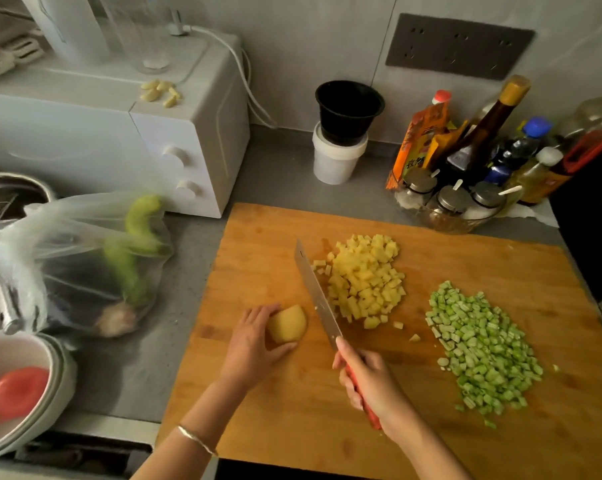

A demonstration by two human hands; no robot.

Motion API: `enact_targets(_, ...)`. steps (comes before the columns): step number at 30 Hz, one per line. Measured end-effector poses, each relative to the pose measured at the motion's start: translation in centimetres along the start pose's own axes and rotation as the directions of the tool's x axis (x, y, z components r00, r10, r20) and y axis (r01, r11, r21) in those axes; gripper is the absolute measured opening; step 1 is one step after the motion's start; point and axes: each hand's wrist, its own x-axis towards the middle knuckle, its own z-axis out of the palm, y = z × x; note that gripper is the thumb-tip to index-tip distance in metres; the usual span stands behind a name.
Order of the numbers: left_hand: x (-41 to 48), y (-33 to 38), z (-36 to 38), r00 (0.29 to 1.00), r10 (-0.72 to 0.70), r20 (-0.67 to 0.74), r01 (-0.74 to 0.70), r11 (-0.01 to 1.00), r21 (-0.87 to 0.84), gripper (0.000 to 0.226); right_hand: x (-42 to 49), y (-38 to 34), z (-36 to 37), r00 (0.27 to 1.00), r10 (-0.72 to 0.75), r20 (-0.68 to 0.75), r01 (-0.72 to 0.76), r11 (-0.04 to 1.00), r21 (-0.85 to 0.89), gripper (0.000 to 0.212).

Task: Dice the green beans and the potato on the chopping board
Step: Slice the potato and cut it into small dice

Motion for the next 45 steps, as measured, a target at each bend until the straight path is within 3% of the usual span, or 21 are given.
enact_targets(3, -0.6, -0.1, 0.3, 0.999, -0.027, -0.032, 0.028, 0.999, 0.029, 0.063, 0.2, 0.3, 0.4, 1.0, 0.019, -0.004, -0.019, 0.999, -0.038, 0.04)
enact_targets(9, 1.0, -0.4, -1.0, 0.987, 0.035, 0.16, -0.023, 0.997, -0.072, 0.059, 0.8, 0.2, -0.1, 1.0, 0.017, -0.006, -0.017, 0.987, -0.159, 0.041)
enact_targets(14, 2.4, 0.6, -0.8, 0.987, -0.053, 0.151, 0.076, 0.986, -0.145, 0.079, 1.0, 0.5, -1.7, 0.992, 0.026, -0.125, -0.04, 0.993, -0.109, 0.047)
enact_targets(17, 2.5, 1.9, 1.2, 0.994, -0.094, 0.051, 0.096, 0.995, -0.035, 0.089, 1.1, 0.6, -2.0, 0.988, 0.01, -0.154, -0.031, 0.99, -0.135, 0.051)
enact_targets(21, 3.0, 3.0, 2.8, 0.992, -0.108, -0.059, 0.108, 0.994, -0.004, 0.079, 1.4, 0.9, -2.1, 0.986, -0.007, -0.165, -0.019, 0.988, -0.156, 0.049)
enact_targets(24, 3.0, 3.1, 3.1, 0.999, -0.027, -0.033, 0.026, 0.999, -0.033, 0.073, 1.1, 0.8, -2.2, 0.993, -0.026, -0.114, 0.006, 0.985, -0.17, 0.05)
enact_targets(27, 2.3, 2.2, 2.7, 0.975, 0.158, 0.159, -0.134, 0.98, -0.148, 0.083, 0.7, 0.7, -2.4, 0.997, -0.042, -0.069, 0.028, 0.982, -0.189, 0.05)
enact_targets(29, 1.3, 1.5, 2.3, 0.952, 0.205, 0.227, -0.161, 0.967, -0.196, 0.088, 0.3, 0.8, -2.4, 0.998, -0.024, -0.052, 0.015, 0.985, -0.169, 0.05)
enact_targets(33, -0.5, 0.6, 1.9, 0.991, 0.122, 0.053, -0.118, 0.991, -0.071, 0.086, -0.4, 1.1, -2.3, 1.0, 0.009, -0.027, -0.013, 0.991, -0.132, 0.049)
enact_targets(37, -1.5, 1.5, 2.9, 0.998, 0.037, -0.051, -0.043, 0.992, -0.12, 0.071, -0.9, 1.8, -0.9, 0.998, 0.061, -0.008, -0.062, 0.991, -0.123, 0.047)
enact_targets(40, -1.6, 2.3, 3.7, 0.99, -0.007, -0.141, -0.013, 0.99, -0.137, 0.066, -0.8, 2.4, 0.2, 0.998, 0.041, -0.042, -0.05, 0.973, -0.226, 0.046)
enact_targets(45, -1.6, 1.7, 3.3, 0.992, 0.071, -0.102, -0.08, 0.993, -0.088, 0.064, -1.1, 2.6, 0.8, 0.996, 0.066, -0.053, -0.077, 0.971, -0.228, 0.048)
